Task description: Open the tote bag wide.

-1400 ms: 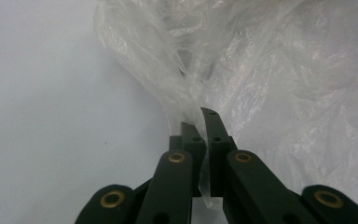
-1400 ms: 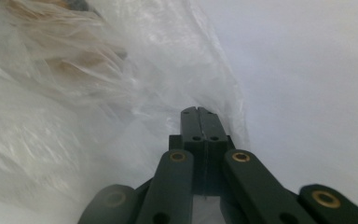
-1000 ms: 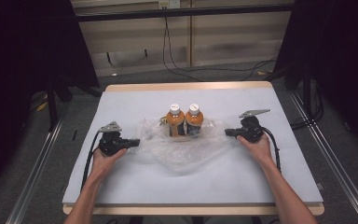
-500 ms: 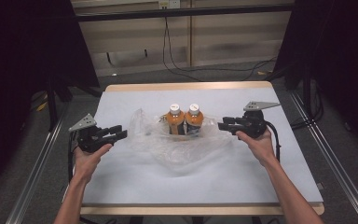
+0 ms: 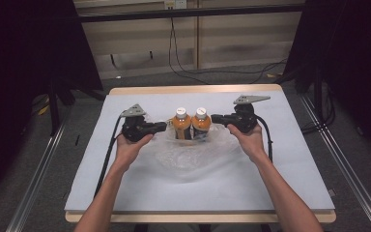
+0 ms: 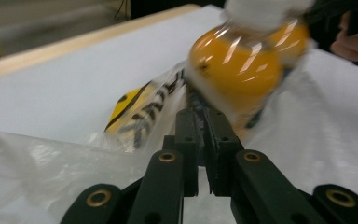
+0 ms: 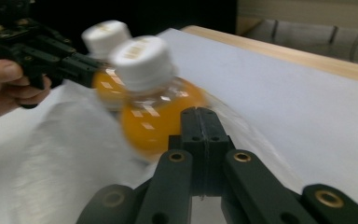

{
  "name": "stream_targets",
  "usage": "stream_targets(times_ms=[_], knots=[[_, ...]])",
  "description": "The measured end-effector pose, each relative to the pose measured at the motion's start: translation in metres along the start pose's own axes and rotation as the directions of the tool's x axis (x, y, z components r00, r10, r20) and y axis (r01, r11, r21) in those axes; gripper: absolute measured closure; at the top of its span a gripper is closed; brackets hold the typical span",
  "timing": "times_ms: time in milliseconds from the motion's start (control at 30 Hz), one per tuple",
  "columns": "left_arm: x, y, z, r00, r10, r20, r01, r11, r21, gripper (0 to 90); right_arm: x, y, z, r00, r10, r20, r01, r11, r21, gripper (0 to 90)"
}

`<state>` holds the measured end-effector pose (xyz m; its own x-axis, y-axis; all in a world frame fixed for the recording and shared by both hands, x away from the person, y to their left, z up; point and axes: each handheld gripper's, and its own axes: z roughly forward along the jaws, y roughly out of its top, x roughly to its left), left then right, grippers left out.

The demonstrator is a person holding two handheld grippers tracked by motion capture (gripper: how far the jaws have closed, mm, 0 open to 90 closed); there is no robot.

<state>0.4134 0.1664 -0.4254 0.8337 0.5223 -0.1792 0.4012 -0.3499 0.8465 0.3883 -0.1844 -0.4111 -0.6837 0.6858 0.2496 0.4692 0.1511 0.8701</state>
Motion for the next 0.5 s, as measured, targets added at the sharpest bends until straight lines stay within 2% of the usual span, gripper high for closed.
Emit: stream_targets(times_ms=[67,167,233,333,400,500], knots=[[0.002,-0.003,0.011,1.0000,-0.002,0.007,0.002,0.9994,0.035,87.5,-0.008,-0.006,0.012,0.9998,0.020,-0.001,-0.020,0.999,0.042,90.0],[0.002,-0.008,0.022,0.9999,-0.001,0.012,0.000,0.9960,0.089,88.2,-0.015,-0.016,0.023,0.9992,0.028,-0.029,-0.026,0.995,0.097,90.0],[0.002,-0.012,0.029,0.9999,0.007,0.014,-0.008,0.9918,0.128,88.2,-0.017,-0.025,0.031,0.9991,0.028,-0.033,-0.023,0.987,0.157,90.0],[0.001,-0.019,0.035,0.9998,-0.008,0.017,0.006,0.9892,0.146,89.0,-0.020,-0.033,0.040,0.9994,0.014,-0.030,-0.007,0.977,0.212,90.0],[0.001,-0.024,0.036,0.9996,-0.005,0.028,0.001,0.9868,0.162,89.6,-0.024,-0.038,0.041,0.9989,0.015,-0.043,-0.004,0.971,0.238,90.0],[-0.001,-0.029,0.040,0.9995,0.008,0.030,-0.014,0.9804,0.197,89.6,-0.027,-0.042,0.045,0.9988,-0.007,-0.048,0.021,0.955,0.295,90.0]])
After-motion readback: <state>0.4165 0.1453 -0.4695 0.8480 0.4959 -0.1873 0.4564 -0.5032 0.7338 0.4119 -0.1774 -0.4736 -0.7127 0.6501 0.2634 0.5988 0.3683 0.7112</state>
